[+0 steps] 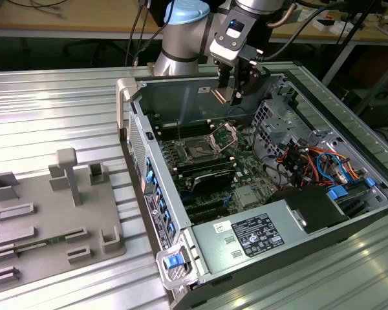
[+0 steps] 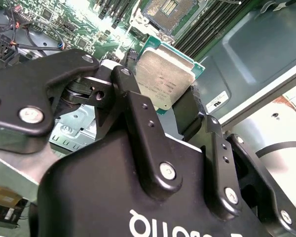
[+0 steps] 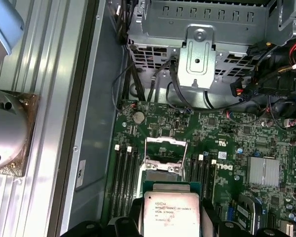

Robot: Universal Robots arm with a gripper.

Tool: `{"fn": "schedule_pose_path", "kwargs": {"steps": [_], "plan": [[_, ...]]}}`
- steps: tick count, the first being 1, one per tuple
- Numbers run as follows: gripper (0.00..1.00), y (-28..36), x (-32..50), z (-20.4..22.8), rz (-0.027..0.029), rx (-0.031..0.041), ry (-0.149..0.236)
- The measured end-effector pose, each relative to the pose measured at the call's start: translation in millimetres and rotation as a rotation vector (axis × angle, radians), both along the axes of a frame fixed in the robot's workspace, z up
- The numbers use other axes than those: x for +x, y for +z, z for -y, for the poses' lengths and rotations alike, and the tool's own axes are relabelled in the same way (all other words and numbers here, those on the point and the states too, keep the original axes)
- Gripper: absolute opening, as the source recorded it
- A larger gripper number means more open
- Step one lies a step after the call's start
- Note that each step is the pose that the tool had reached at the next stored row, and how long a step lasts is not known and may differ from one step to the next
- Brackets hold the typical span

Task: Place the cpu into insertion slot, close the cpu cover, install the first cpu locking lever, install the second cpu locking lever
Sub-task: 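Place the cpu into insertion slot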

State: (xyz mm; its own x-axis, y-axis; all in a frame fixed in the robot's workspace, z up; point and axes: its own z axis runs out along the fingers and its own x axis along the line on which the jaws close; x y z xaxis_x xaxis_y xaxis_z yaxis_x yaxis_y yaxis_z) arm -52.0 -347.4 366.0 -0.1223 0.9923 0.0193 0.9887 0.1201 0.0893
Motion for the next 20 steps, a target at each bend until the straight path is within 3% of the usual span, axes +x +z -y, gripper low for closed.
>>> {"fn": "schedule_pose_path", "kwargs": {"steps": [14, 20], "plan": [[0.55, 0.0, 0.0, 0.0, 0.0, 0.0, -0.002], [0.55, 0.0, -0.8, 0.0, -0.0001, -0.0002, -0.038]]}}
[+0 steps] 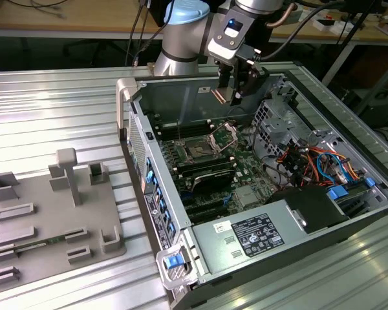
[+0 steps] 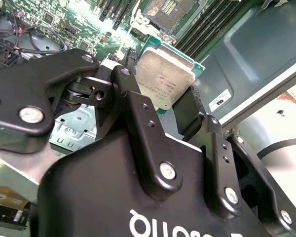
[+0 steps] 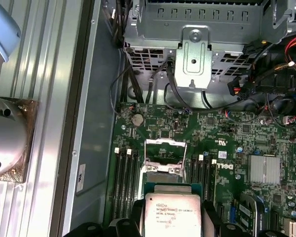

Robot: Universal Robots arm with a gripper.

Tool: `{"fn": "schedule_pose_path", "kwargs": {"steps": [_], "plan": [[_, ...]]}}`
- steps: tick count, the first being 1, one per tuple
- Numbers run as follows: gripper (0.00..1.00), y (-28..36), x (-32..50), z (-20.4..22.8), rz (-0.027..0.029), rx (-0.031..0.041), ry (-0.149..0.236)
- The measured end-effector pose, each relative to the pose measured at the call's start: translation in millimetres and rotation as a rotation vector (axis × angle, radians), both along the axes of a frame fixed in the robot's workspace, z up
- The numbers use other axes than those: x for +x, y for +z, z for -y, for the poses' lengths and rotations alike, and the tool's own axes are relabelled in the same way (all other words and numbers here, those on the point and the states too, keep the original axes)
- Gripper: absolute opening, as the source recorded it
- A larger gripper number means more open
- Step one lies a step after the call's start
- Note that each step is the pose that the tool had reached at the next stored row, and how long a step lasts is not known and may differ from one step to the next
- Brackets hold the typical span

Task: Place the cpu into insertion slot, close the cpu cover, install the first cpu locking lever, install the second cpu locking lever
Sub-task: 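Place the cpu into insertion slot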

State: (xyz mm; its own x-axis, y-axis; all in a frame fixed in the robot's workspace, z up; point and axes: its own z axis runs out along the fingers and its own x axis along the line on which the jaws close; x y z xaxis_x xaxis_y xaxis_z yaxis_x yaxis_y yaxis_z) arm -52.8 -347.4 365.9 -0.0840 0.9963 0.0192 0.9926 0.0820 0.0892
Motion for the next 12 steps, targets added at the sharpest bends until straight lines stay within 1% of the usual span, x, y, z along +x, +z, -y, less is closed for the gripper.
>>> {"fn": "schedule_pose_path", "kwargs": {"steps": [6, 12], "plan": [[0.55, -0.3, -1.8, 0.0, -0.0012, 0.0001, -0.02], [0.55, -0.3, -1.9, 0.0, -0.0012, 0.0002, -0.022]]}}
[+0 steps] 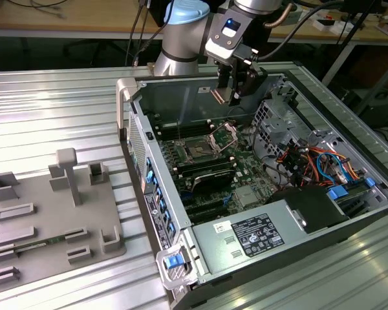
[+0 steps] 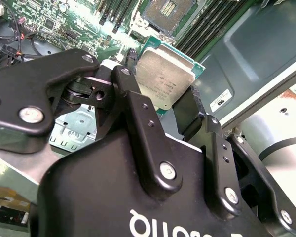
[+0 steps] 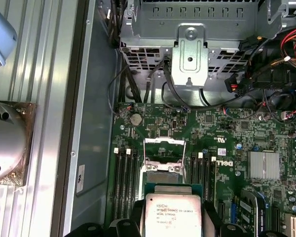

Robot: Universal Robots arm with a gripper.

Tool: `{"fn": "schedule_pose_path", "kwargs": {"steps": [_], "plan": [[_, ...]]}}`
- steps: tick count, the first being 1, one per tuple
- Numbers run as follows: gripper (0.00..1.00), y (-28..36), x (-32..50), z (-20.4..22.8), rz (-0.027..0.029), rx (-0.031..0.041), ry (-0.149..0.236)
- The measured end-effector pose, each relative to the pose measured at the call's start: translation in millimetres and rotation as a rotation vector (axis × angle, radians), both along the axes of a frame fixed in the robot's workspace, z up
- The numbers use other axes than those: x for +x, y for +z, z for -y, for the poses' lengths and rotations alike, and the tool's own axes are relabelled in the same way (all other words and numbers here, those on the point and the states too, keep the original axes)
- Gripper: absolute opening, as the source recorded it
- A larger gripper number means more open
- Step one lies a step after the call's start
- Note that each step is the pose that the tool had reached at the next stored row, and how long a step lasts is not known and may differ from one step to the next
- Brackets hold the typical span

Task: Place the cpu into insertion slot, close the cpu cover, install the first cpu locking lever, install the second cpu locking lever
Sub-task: 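Place the cpu into insertion slot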

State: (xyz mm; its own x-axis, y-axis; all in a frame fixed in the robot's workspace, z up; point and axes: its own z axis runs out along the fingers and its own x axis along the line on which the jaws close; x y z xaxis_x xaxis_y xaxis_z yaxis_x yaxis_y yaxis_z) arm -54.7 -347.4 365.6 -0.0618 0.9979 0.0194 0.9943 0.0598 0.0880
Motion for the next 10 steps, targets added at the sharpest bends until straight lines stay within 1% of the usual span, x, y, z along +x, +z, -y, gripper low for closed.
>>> {"fn": "schedule_pose_path", "kwargs": {"steps": [10], "plan": [[0.55, 0.0, -0.7, 0.0, 0.0, -0.0001, -0.003]]}}
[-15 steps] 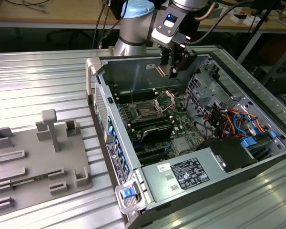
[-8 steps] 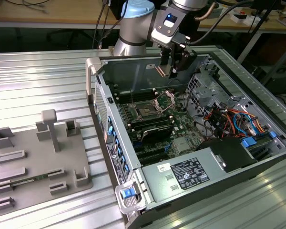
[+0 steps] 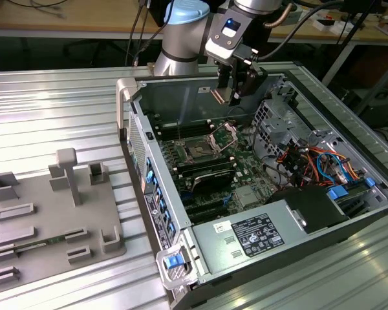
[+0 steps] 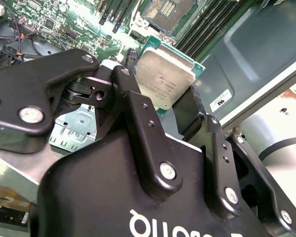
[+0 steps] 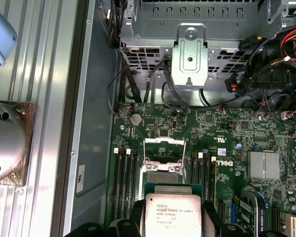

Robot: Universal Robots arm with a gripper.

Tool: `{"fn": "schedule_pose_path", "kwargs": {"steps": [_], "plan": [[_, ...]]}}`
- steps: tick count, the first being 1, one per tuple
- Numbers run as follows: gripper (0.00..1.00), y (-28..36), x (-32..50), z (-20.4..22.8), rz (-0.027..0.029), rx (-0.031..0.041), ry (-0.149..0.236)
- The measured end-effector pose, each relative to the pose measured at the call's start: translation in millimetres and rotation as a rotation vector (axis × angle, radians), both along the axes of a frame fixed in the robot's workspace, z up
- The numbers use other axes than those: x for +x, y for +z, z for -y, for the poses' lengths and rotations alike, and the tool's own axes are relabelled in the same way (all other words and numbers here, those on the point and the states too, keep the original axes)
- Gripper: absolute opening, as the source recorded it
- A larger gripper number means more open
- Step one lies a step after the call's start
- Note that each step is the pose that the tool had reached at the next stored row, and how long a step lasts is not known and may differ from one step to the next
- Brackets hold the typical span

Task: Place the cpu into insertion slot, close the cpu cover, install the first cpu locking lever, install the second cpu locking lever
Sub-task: 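Place the cpu into insertion slot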

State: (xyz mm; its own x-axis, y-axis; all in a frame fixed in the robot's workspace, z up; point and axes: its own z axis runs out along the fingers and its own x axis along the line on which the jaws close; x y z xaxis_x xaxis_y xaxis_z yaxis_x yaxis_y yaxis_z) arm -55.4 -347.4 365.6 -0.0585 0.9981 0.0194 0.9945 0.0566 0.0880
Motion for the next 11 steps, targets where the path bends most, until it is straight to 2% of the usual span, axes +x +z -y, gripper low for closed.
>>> {"fn": "schedule_pose_path", "kwargs": {"steps": [6, 11], "plan": [[0.55, -7.2, -9.4, -1.0, -0.0011, 0.0, -0.039], [0.55, -11.9, -10.4, -1.5, -0.002, -0.0001, -0.045]]}}
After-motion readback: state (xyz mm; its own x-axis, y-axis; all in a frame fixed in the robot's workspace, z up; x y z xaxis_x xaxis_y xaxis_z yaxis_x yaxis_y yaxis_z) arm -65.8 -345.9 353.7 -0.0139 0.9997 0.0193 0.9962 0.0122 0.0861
